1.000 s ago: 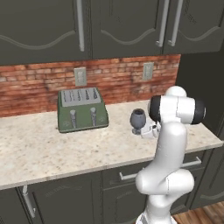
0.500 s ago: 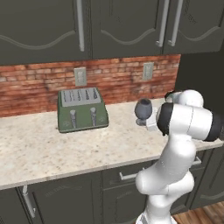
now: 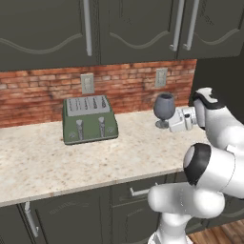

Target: Retrieve the wine glasses from the counter and place one next to each plate.

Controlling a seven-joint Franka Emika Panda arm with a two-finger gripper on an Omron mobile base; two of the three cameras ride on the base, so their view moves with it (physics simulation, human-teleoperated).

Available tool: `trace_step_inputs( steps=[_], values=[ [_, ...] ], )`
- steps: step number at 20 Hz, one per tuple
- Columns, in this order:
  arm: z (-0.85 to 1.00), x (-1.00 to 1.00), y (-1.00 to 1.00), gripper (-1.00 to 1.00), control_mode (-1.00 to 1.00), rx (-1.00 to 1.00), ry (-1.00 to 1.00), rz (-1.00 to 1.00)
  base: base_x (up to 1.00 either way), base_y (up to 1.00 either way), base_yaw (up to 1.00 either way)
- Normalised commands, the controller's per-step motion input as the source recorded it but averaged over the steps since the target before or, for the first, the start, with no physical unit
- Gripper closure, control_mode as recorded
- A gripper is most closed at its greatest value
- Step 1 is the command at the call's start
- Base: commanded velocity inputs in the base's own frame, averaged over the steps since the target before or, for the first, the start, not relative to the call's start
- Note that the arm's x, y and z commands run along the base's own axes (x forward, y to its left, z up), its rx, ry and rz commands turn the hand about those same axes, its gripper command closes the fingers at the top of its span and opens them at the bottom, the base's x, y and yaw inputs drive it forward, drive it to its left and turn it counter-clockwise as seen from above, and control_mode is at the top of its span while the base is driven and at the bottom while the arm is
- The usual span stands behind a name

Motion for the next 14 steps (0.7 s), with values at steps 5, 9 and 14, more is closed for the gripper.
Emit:
trace_step_inputs(
  steps=[5,9,14],
  values=[
    [0.19,-0.95,0.0,1.0,-1.0,0.0,-0.08,0.0,0.0,0.0,0.0],
    [0.24,-0.68,0.0,1.0,-1.0,0.01,-0.08,0.0,0.0,0.0,0.0],
    [0.56,-0.46,0.02,1.0,-1.0,0.0,-0.1,0.0,0.0,0.0,0.0]
  ],
)
